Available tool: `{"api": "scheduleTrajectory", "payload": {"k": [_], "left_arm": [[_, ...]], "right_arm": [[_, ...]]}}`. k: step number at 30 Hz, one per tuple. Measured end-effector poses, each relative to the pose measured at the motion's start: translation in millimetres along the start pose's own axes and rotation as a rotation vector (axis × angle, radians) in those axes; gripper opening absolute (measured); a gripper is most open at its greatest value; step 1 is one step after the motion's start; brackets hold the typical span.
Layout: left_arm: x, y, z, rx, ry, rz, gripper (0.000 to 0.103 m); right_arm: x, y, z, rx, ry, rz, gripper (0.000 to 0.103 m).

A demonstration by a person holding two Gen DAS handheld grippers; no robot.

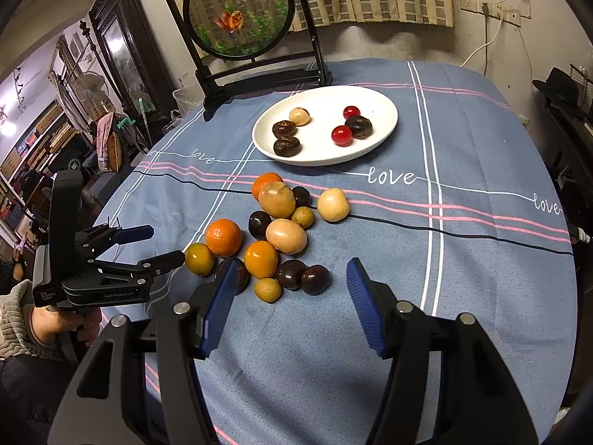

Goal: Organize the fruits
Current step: 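Lower the left tool onto a yellow-green round fruit and close it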

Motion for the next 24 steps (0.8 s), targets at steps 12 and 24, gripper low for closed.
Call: {"api": "scheduleTrajectory", "payload": {"k": [12,24], "left_arm": [[14.1,1.5,-3.7,-0.026,0.031,-0.052,0.083],[38.8,-1.9,-8.1,-0.043,0.094,-0.112,0.058]], "right_arm": [[2.7,-2.4,-1.1,0.010,0.018,-0.014,0.062],[8.6,-7.8,-1.4,0.020,0.037,-0.021,0.062]]}}
Point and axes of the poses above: each gripper's, at about its wrist camera, not at the fingertips, and x roughly the way its jaws point, y to its left, z to its top, the point moved 7 cm from there along x, roughly the way its jaws point, and after that the axes turned 2 degrees about -x, right-handed, at the moved point
